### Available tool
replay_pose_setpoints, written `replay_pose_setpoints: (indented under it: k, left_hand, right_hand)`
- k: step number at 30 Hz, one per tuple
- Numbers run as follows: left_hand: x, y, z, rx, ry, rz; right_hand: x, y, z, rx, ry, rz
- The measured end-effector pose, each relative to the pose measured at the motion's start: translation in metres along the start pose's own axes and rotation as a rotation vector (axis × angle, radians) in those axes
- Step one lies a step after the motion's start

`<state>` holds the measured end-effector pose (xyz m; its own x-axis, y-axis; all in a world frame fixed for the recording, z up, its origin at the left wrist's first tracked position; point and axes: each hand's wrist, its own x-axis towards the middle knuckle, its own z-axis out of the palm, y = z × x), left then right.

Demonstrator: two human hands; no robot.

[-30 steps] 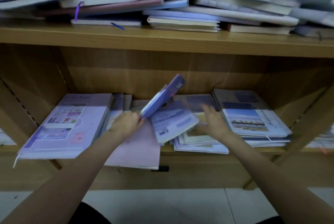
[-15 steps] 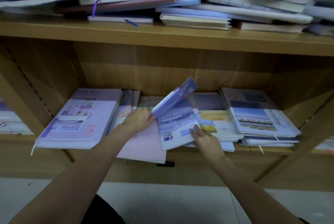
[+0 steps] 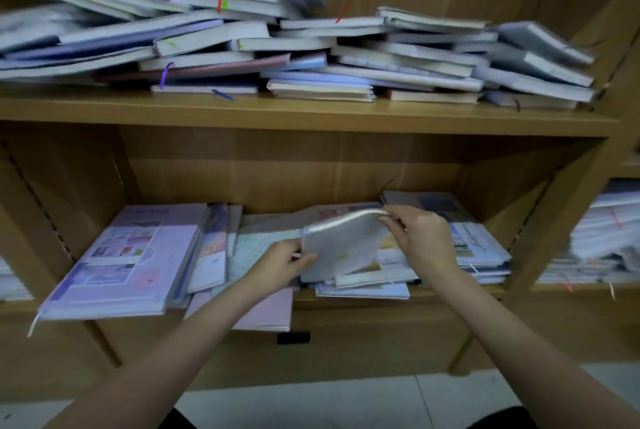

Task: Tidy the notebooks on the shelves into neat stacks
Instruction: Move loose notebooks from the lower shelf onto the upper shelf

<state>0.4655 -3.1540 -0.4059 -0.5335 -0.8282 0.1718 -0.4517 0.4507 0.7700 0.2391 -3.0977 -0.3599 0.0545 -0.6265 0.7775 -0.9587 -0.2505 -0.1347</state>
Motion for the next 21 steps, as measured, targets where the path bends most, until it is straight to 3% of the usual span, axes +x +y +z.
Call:
replay_pose_setpoints:
  k: [2, 5, 7, 9, 11, 16, 17, 21]
  left_hand:
    - [0.004, 0.021, -0.006, -0.139, 0.169, 0.057]
    - [0.011, 0.06, -0.031, -0.262, 0.327, 0.203]
    - [0.014, 0.083, -0.047, -0.356, 0.385, 0.24]
    - [0.015, 0.099, -0.056, -0.571, 0.394, 0.234]
    - [0.017, 0.11, -0.063, -0.788, 0.387, 0.222]
    - [0.02, 0.135, -0.082, -0.936, 0.401, 0.262]
    - [0.022, 0.137, -0.084, -0.869, 0.427, 0.295]
    - [0.035, 0.14, -0.103, -0.151, 0.556, 0.485]
  right_hand:
    - [0.013, -0.007, -0.02, 0.054, 0.077, 0.074]
    - [0.034, -0.011, -0.049, 0.364, 0.078, 0.351]
    - [0.038, -0.01, -0.056, 0.514, -0.043, 0.486]
    - [0.033, -0.013, -0.05, 0.644, -0.286, 0.532]
    - [0.023, -0.017, -0.043, 0.815, -0.418, 0.569]
    - [0.031, -0.027, -0.065, 1.163, -0.267, 0.541]
    - [0.036, -0.027, -0.069, 1.148, -0.195, 0.515]
    - [0.067, -0.019, -0.096, 1.001, 0.148, 0.421]
